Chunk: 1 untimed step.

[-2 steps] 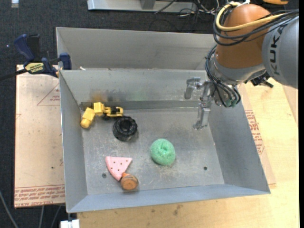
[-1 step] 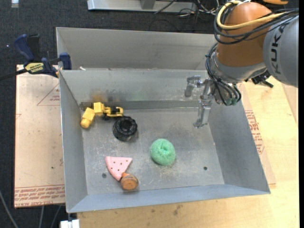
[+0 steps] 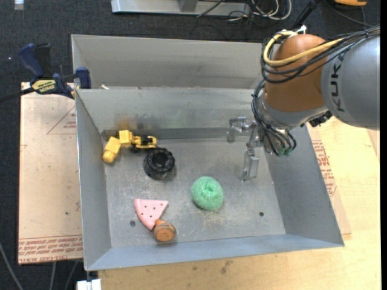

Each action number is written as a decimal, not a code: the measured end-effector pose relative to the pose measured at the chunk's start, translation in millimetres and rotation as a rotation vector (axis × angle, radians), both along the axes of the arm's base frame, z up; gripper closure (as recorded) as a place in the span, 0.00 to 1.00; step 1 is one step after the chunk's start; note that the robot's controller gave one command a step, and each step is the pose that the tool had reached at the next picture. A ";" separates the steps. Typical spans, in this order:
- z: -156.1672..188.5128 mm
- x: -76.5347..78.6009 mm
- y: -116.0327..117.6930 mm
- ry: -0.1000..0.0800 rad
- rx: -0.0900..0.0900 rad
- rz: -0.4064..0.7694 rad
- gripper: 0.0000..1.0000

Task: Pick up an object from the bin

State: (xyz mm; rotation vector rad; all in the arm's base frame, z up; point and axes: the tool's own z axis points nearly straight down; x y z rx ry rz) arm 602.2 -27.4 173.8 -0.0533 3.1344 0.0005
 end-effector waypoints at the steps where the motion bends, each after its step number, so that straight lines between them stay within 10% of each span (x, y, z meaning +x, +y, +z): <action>1: -28.0 -13.7 8.2 0.011 0.001 -0.051 0.00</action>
Offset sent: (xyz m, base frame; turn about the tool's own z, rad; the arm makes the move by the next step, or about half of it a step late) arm -0.0513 0.0758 -0.0961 -0.0785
